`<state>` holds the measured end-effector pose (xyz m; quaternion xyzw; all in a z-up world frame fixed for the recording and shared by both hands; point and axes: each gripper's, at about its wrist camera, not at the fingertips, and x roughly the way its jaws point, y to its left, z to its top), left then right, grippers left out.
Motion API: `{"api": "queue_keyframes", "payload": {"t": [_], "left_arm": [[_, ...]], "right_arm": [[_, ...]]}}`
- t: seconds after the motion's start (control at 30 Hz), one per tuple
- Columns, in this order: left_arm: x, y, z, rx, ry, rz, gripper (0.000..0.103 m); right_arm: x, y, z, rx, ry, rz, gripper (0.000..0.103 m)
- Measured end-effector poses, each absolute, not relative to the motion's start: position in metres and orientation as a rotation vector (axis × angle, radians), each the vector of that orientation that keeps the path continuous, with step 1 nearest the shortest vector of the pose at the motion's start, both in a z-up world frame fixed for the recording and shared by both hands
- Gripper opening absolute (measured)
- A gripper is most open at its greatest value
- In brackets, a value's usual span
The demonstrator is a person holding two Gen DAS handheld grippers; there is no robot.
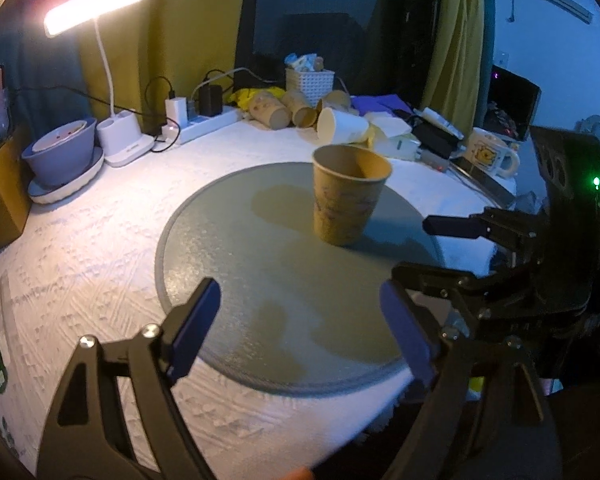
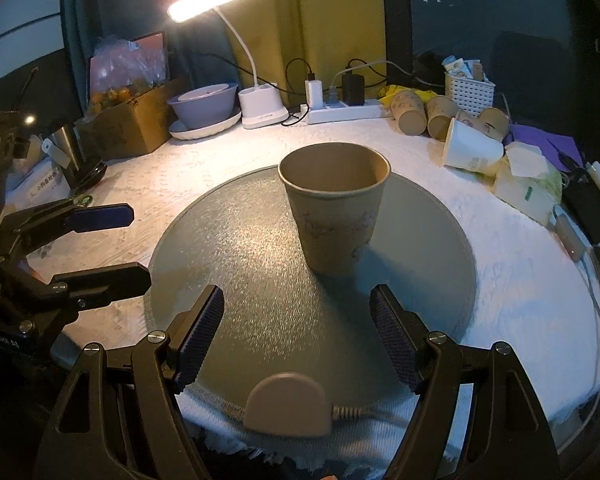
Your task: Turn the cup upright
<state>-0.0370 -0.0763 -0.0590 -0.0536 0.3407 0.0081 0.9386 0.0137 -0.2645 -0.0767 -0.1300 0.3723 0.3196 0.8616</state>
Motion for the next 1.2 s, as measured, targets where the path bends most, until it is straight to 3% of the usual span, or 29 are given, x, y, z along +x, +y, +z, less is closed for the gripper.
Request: {"api": "queue_keyframes", "payload": {"t": [1.2], "left_arm": [[-0.119,-0.094,0.035,-0.081,0.306,0.023,0.085]], "right_arm": [[-0.075,-0.283,0.029,-0.273,0.52,0.577,0.078]]}}
